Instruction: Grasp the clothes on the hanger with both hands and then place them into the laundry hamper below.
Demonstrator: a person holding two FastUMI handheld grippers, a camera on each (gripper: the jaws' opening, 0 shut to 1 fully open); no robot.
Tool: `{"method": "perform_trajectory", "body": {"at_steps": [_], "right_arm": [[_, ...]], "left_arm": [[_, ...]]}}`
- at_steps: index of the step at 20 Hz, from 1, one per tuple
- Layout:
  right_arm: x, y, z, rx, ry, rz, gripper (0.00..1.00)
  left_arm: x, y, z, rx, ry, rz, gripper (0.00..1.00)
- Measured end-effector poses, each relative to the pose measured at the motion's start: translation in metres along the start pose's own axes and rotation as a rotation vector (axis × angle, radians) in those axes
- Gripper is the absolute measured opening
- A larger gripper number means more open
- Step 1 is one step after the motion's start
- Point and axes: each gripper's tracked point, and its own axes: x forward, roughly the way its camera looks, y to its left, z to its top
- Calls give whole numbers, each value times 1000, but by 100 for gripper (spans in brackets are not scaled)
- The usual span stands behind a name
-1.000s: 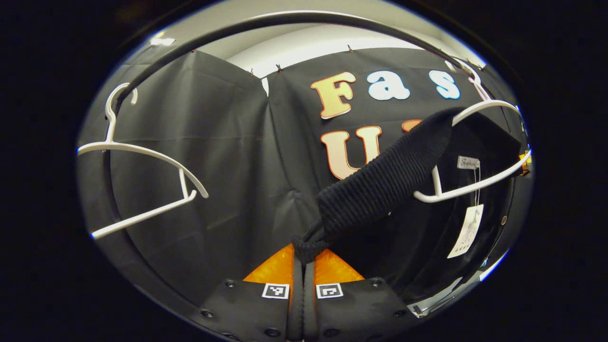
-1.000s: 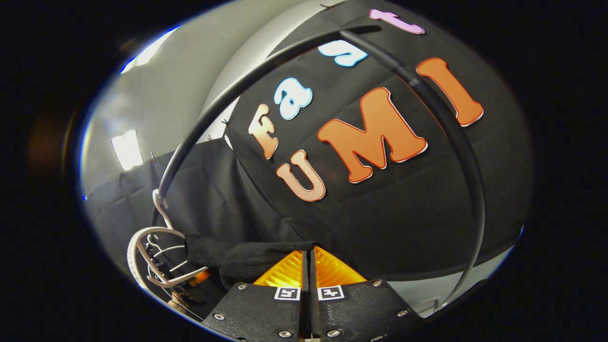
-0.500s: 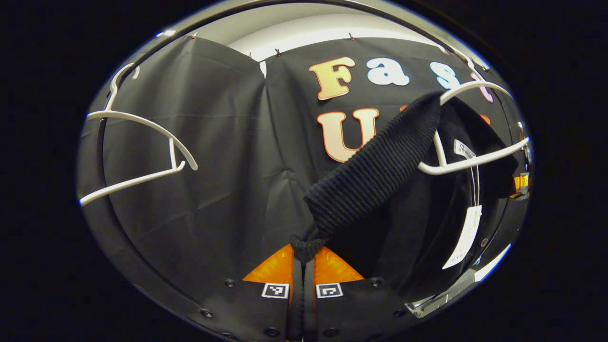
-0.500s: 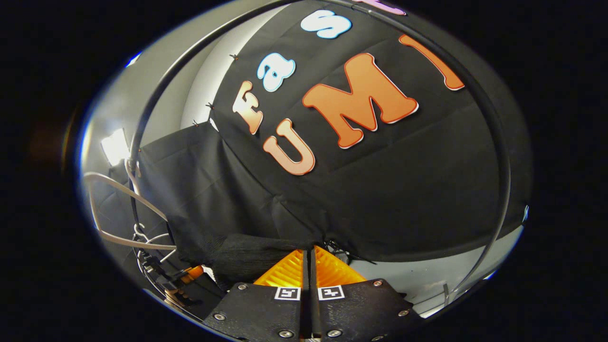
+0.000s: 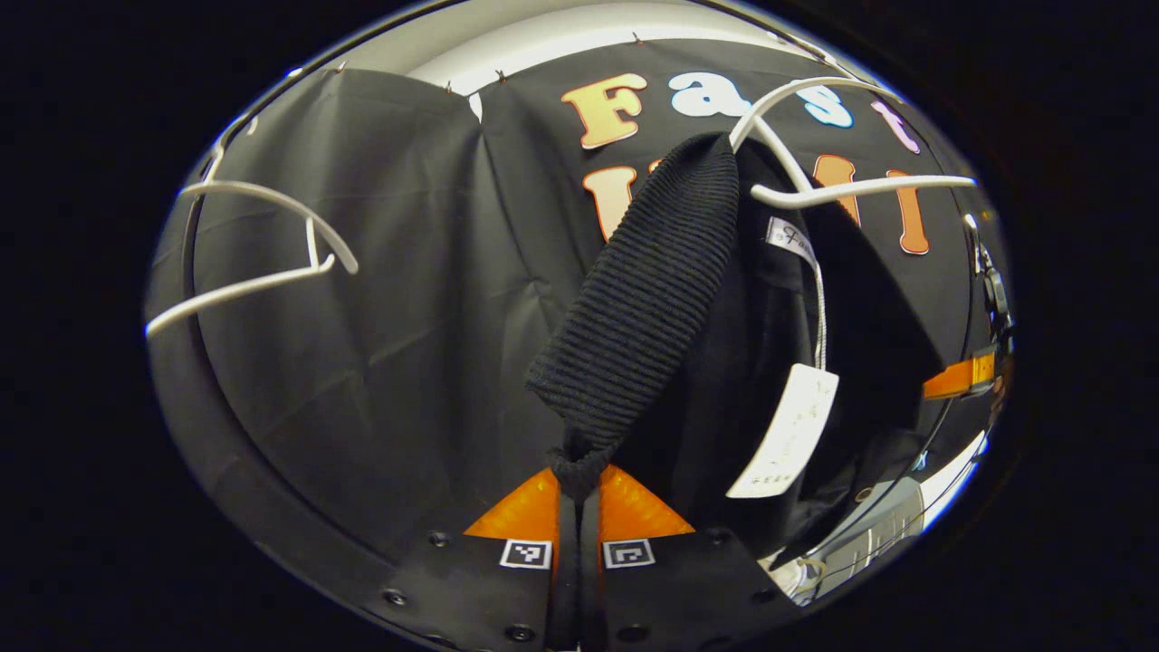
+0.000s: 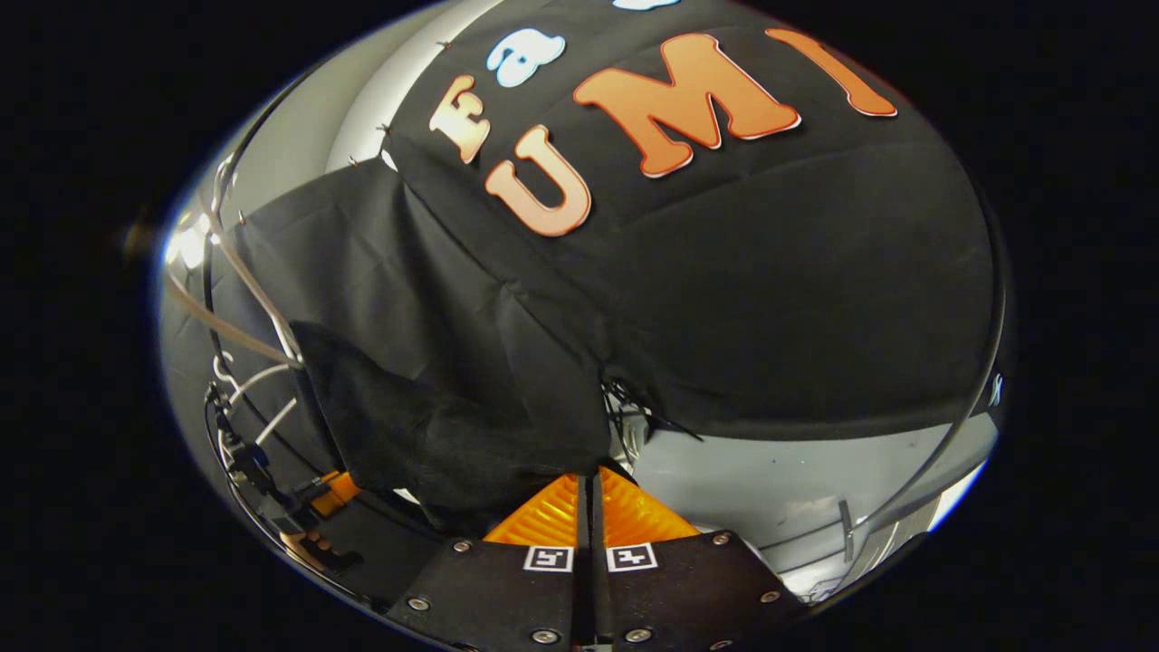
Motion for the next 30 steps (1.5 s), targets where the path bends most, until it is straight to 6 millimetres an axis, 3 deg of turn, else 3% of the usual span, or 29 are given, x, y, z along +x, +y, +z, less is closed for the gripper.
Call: {"method": "perform_trajectory", "body": {"at_steps": [3,6,10,16,20,26,30], "right_arm": [[4,-2,-30,4,42,-15,0],[11,-8,-62,1,88,-45,0],[18,-13,-111,-9,155,-79,0],[27,-23,-187,1,258,-144,0],[27,-40,-220,18,300,-232,0],[15,-87,-283,66,398,-396,2],[9,-97,-285,86,383,-416,6]], "left_arm": [[7,-7,-43,-5,65,-19,7],[4,-19,-69,10,112,-50,7],[6,-59,-106,9,199,-136,7],[11,-141,-155,83,290,-285,7],[9,-180,-192,132,370,-347,7],[1,-206,-260,82,566,-374,10],[1,-199,-295,109,696,-359,7]]}}
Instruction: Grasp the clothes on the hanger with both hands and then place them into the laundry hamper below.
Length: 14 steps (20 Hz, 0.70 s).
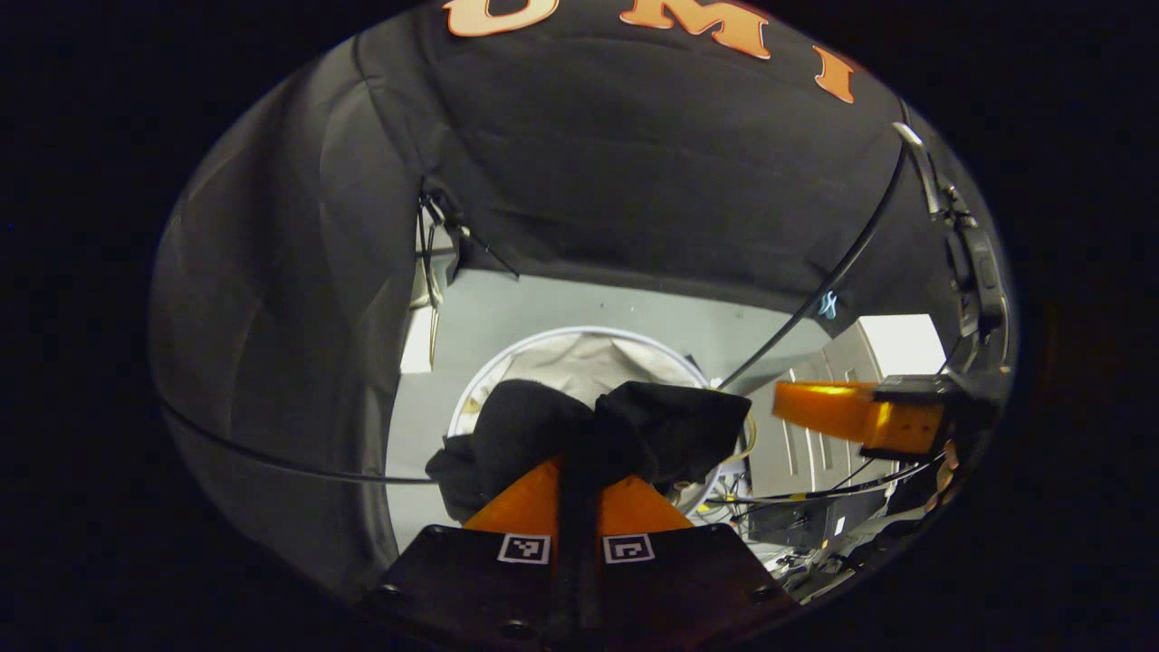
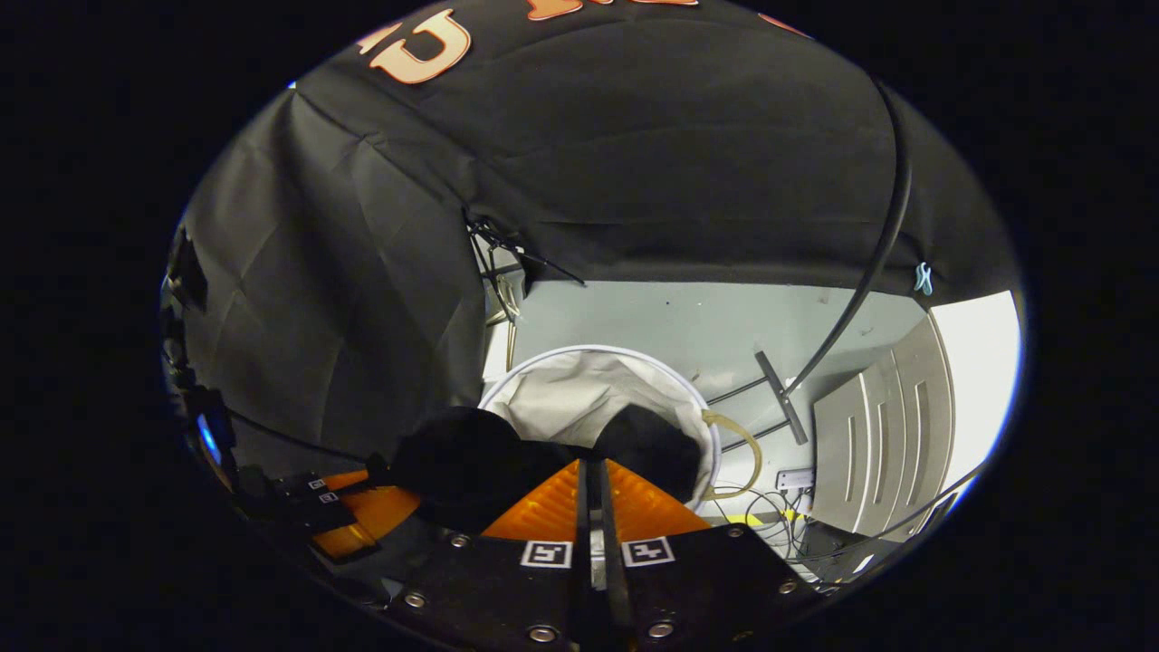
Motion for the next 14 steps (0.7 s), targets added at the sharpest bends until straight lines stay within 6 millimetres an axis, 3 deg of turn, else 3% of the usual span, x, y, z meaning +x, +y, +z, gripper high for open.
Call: {"method": "perform_trajectory", "body": {"at_steps": [2,3,4,5,7,8,10,11,12,13,14], "right_arm": [[-6,-18,-1,-23,-9,-42,10],[-10,-26,-2,-28,-8,-62,11],[-16,-32,-3,-27,-9,-75,11],[-23,-38,-3,-28,-12,-89,12],[-38,-49,2,-40,-35,-115,20],[-49,-53,3,-50,-47,-125,29],[-64,-62,5,-67,-70,-153,32],[-72,-67,6,-72,-72,-169,47],[-84,-71,7,-72,-73,-185,52],[-93,-71,12,-66,-90,-194,75],[-103,-70,18,-56,-109,-197,74]], "left_arm": [[7,-1,-11,-6,37,4,5],[11,-3,-15,-19,46,-6,13],[11,-5,-20,-30,60,-12,13],[10,-5,-17,-37,55,-13,20],[6,-5,-7,-41,23,-12,21],[1,-6,1,-45,9,-21,23],[-11,-5,15,-43,-26,-30,56],[-19,-5,22,-32,-43,-31,73],[-27,-4,28,-24,-60,-34,82],[-36,-5,31,-20,-78,-38,80],[-47,-4,37,-17,-98,-38,80]]}}
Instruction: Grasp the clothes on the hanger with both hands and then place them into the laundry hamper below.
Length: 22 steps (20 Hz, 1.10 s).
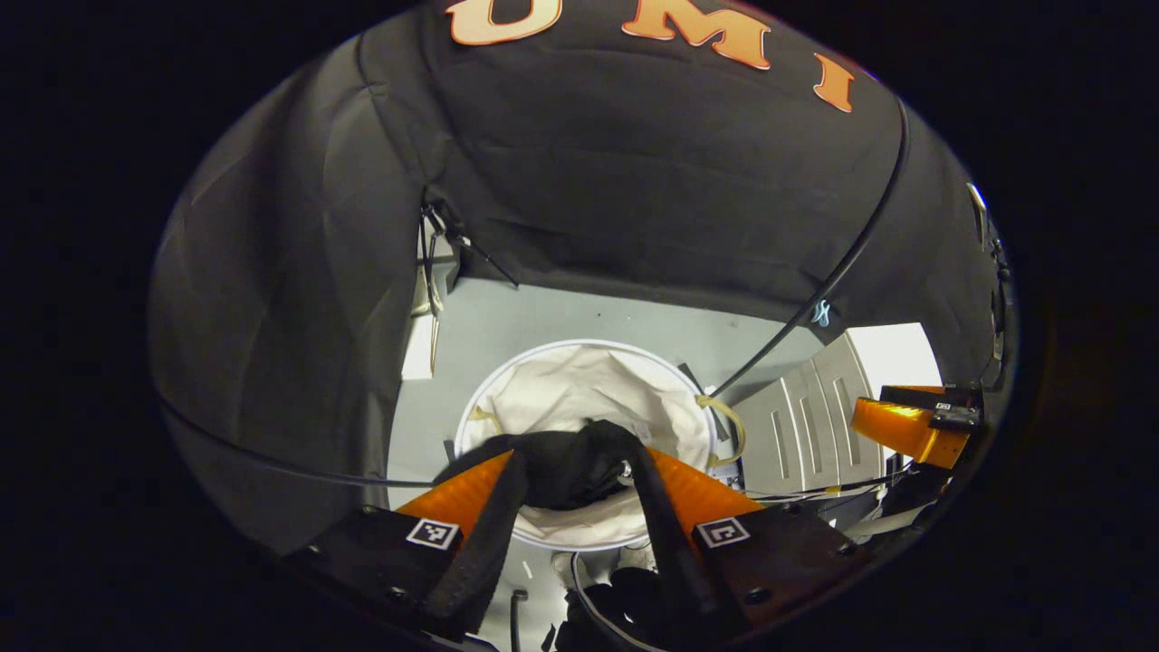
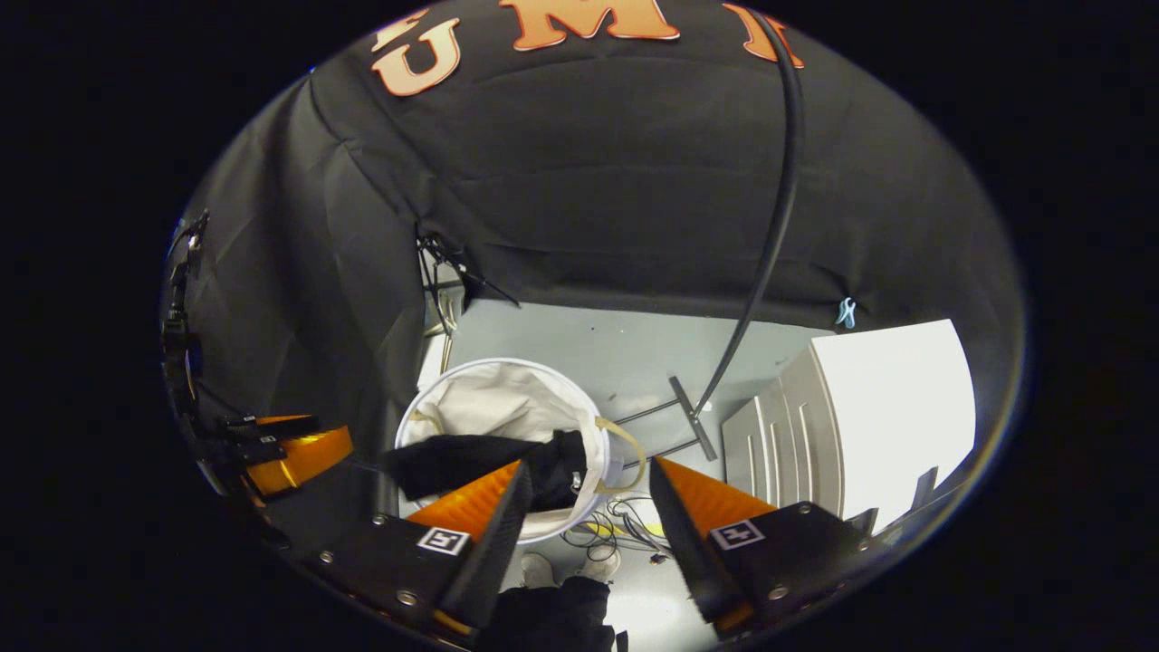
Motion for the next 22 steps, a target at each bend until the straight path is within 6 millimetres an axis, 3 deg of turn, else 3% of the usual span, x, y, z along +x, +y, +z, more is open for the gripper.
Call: {"method": "perform_trajectory", "body": {"at_steps": [1,2,5,6,7,10,14,16,19,22], "right_arm": [[-12,-3,8,15,-21,-8,87],[-21,-7,19,30,-42,-22,93],[-70,-23,52,78,-128,-61,94],[-86,-26,63,92,-162,-68,94],[-102,-31,74,101,-197,-76,94],[-146,-52,106,108,-306,-114,95],[-207,-68,145,108,-447,-156,94],[-241,-85,166,87,-517,-185,94],[-286,-92,192,43,-618,-227,94],[-324,-92,216,5,-701,-256,94]], "left_arm": [[-10,4,7,2,-20,2,84],[-19,6,15,3,-41,6,89],[-57,18,40,28,-126,41,89],[-70,25,51,46,-163,64,95],[-87,32,65,59,-209,89,100],[-134,45,108,51,-340,137,99],[-183,43,158,49,-495,164,99],[-212,43,183,48,-581,168,99],[-264,38,207,48,-712,176,99],[-302,29,230,40,-827,156,99]]}}
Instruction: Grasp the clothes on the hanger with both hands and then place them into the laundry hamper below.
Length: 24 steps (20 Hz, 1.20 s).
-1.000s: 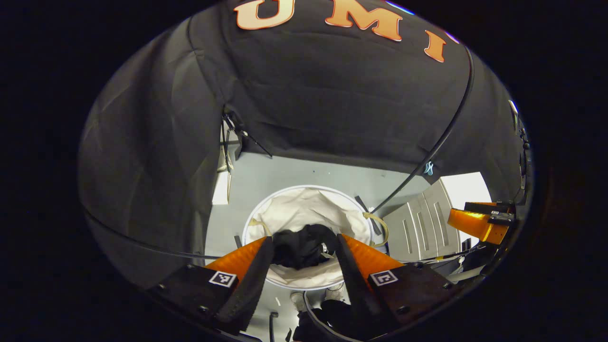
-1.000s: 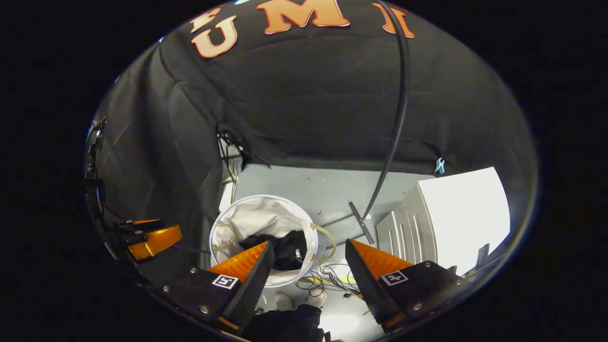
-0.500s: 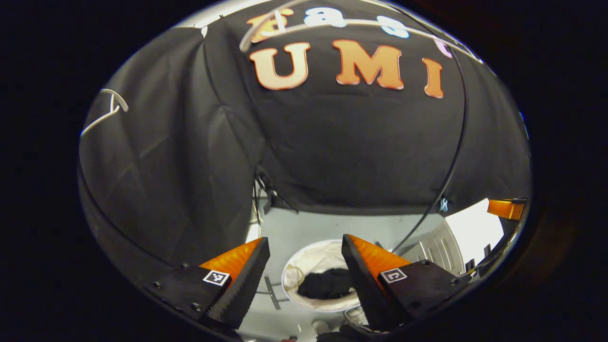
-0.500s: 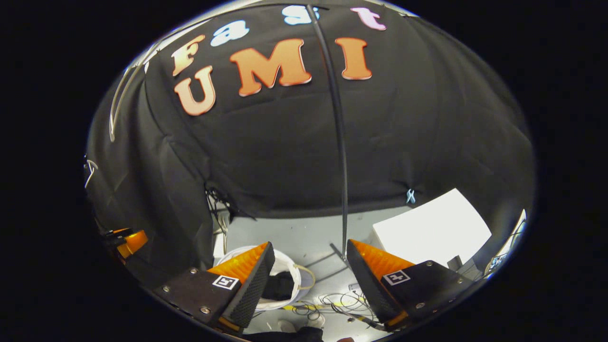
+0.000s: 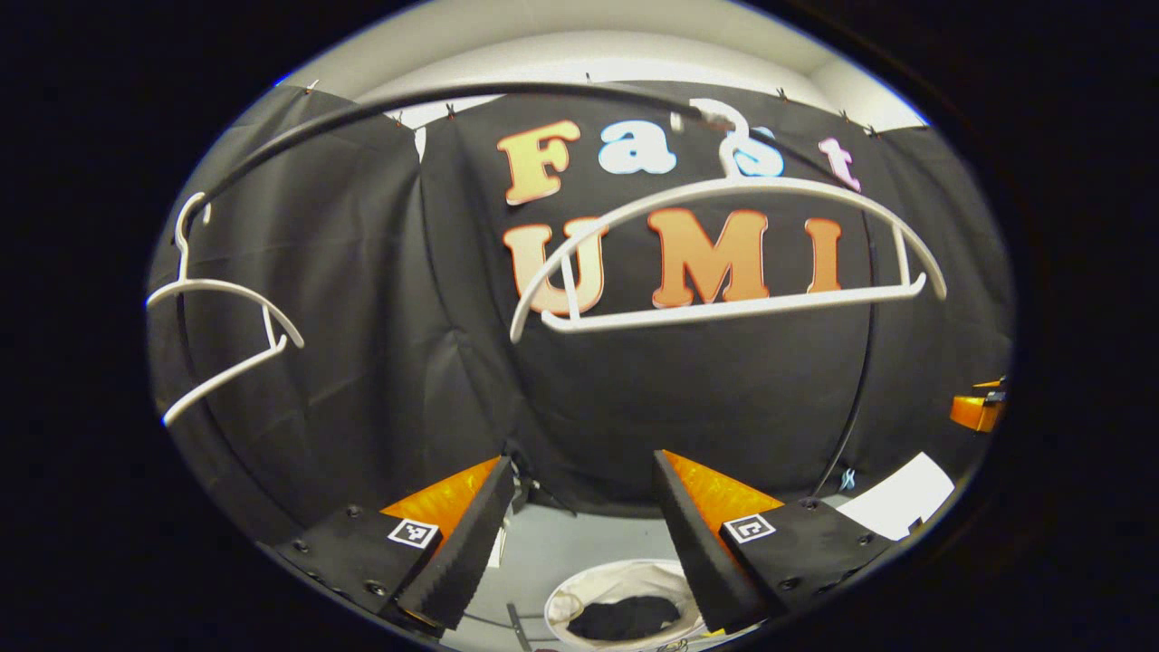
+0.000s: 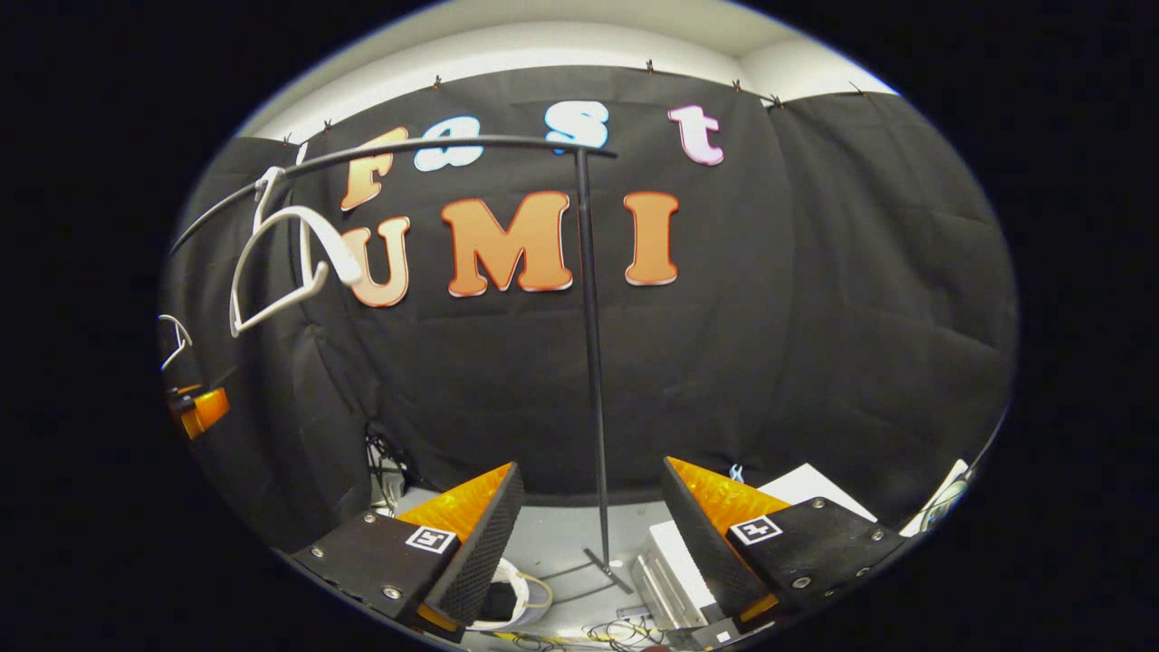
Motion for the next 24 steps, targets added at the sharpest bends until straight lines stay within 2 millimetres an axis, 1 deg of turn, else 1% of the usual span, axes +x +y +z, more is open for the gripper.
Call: {"method": "perform_trajectory", "body": {"at_steps": [2,3,5,6,7,8,10,11,12,13,14,15,20,21,22,24], "right_arm": [[-11,-8,21,-32,-51,-19,94],[-18,-9,31,-41,-76,-23,94],[-29,-12,47,-44,-125,-31,94],[-35,-12,56,-43,-148,-38,94],[-41,-13,66,-43,-173,-44,100],[-47,-12,75,-45,-198,-47,94],[-60,-12,91,-61,-253,-55,95],[-65,-11,98,-69,-278,-62,89],[-70,-11,106,-75,-301,-66,84],[-75,-12,111,-76,-320,-69,94],[-78,-11,114,-74,-333,-69,100],[-81,-9,116,-72,-342,-67,100],[-86,-3,109,-84,-329,-62,84],[-89,-2,109,-86,-329,-61,94],[-91,0,110,-88,-332,-58,94],[-95,4,114,-87,-344,-56,94]], "left_arm": [[-5,2,30,-24,-67,4,99],[-4,10,45,-33,-97,8,99],[-13,24,76,-24,-165,33,99],[-17,29,86,-16,-190,48,99],[-21,34,93,-13,-209,59,99],[-25,39,100,-18,-226,66,99],[-37,46,113,-38,-264,72,99],[-41,49,118,-47,-279,74,99],[-44,54,122,-55,-290,78,99],[-50,58,116,-62,-298,83,98],[-51,64,117,-68,-301,89,98],[-52,69,116,-74,-301,92,98],[-59,87,107,-107,-286,107,98],[-61,91,105,-108,-285,109,98],[-63,94,105,-106,-285,114,99],[-70,101,107,-100,-294,118,96]]}}
